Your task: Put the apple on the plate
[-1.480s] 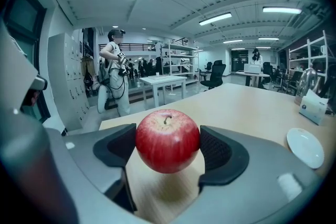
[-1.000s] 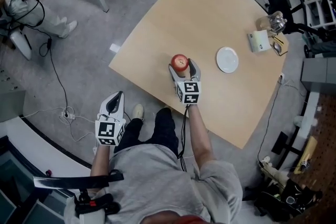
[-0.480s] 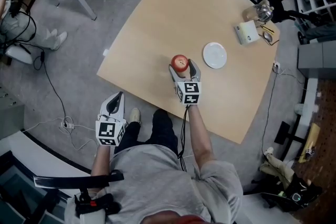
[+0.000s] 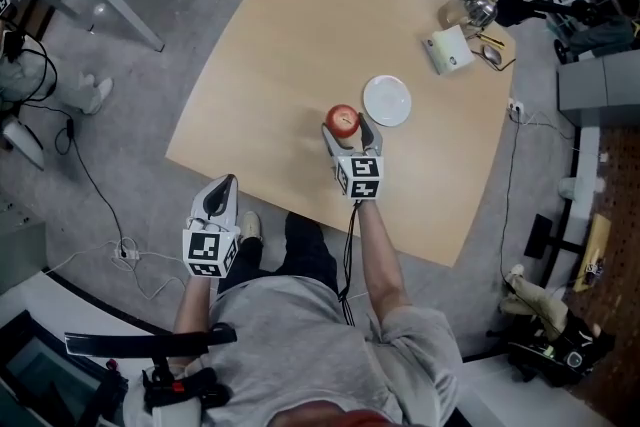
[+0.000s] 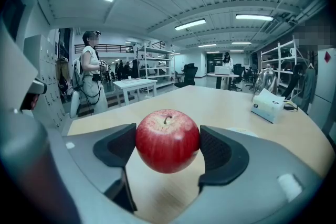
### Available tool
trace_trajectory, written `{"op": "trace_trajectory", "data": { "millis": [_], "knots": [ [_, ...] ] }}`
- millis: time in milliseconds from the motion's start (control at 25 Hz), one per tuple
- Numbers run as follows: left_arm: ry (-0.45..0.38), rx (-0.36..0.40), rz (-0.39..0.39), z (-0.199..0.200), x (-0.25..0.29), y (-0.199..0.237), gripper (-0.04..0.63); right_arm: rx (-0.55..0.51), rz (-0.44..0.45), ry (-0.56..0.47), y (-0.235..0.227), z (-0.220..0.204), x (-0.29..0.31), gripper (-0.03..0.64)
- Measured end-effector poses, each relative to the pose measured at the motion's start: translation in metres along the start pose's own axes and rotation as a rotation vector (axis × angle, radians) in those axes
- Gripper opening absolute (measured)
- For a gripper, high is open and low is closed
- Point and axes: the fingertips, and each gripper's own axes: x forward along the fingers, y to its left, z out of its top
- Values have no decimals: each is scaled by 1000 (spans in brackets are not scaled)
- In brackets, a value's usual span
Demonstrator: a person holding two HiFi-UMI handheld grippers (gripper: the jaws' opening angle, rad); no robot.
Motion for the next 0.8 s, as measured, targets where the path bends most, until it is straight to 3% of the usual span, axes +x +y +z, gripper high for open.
{"op": "trace_trajectory", "data": {
  "millis": [480,800],
  "knots": [
    [7,17,-59,12,45,-32,20,17,-71,3,-60,-3,-10,383],
    [42,29,-110,17,116,-80,20,48,-113,33,-144,-23,-1,383]
  ]
}}
